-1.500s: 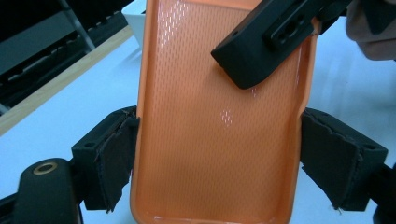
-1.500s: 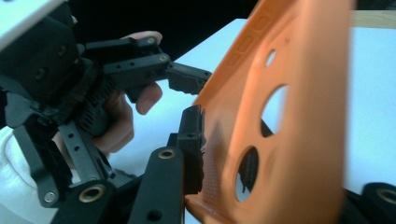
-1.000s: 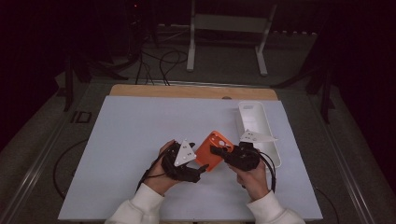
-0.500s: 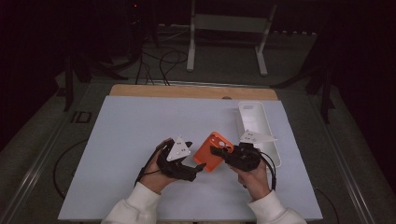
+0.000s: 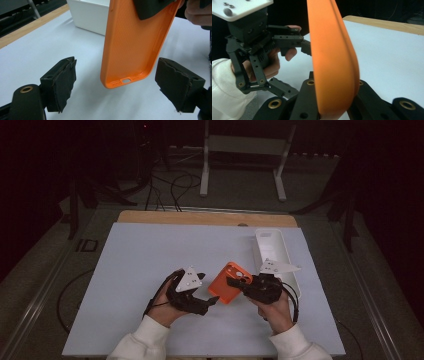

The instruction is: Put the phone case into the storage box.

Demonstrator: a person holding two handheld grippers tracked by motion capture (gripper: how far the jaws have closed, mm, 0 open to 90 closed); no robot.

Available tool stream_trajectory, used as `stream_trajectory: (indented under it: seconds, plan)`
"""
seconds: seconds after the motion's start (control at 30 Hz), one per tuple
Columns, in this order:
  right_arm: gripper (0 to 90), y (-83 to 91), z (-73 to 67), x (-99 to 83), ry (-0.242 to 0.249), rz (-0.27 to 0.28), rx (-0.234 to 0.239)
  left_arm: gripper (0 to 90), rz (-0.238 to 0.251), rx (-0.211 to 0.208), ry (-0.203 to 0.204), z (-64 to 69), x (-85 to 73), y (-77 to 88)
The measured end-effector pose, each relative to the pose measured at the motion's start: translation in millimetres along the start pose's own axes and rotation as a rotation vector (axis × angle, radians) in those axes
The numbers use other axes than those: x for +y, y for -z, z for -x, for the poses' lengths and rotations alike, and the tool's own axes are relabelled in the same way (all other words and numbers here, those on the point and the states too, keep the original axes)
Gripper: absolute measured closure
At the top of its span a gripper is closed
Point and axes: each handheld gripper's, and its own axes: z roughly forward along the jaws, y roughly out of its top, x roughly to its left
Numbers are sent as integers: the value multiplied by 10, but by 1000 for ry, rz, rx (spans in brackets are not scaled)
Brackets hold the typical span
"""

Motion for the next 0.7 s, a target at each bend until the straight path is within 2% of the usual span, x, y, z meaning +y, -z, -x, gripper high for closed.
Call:
stream_trajectory:
  seconds: [0.2,0.5,0.6,0.7]
  plan:
    - [845,10,-14,26,18,-2,28,174,3,-20,9,-14,-18,3]
    - [846,12,-77,56,51,-1,74,160,2,-74,-2,13,-35,-18]
    - [846,9,-97,63,59,0,97,198,5,-92,-3,20,-39,-29]
    - [846,6,-120,72,70,-2,117,277,17,-113,3,18,-43,-29]
